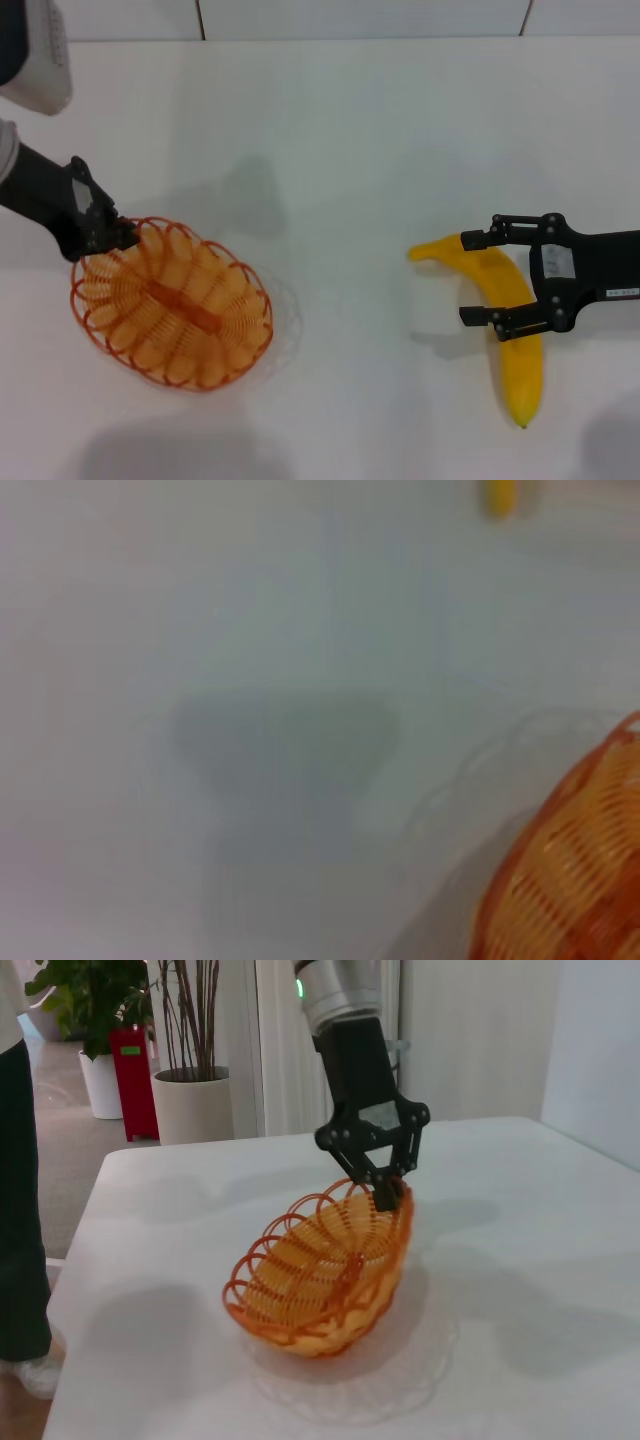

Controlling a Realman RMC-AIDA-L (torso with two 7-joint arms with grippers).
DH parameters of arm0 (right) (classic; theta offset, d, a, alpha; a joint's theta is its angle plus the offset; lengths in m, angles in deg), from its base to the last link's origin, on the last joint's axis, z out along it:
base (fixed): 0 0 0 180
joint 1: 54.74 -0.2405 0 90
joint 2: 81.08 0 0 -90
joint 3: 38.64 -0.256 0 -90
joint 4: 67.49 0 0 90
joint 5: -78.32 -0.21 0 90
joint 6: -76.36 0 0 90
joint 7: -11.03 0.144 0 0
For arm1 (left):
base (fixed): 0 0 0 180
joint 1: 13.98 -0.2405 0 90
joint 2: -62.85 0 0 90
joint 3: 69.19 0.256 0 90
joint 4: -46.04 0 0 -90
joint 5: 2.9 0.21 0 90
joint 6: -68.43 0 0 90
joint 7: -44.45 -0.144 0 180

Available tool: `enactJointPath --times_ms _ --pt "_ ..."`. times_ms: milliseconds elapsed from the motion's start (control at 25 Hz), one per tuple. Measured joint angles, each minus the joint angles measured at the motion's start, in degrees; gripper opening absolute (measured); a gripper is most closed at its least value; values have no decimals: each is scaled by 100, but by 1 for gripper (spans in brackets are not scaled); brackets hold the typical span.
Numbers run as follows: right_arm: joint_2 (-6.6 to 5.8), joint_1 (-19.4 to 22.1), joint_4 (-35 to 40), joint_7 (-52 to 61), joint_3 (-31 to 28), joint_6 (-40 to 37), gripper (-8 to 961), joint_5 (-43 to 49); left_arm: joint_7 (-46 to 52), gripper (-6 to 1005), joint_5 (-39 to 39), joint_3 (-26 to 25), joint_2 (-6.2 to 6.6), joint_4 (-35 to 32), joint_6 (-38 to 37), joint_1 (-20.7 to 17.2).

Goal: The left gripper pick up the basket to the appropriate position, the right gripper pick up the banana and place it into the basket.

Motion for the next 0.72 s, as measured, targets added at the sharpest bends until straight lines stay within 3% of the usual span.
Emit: enactJointPath --times_ms 480,720 --pt "-3 24 0 -1 -1 -9 893 -1 8 69 -678 -690 1 -702 -813 -534" --pt "-13 26 0 -1 -9 -11 894 -6 436 67 -783 -720 -27 -844 -862 -623"
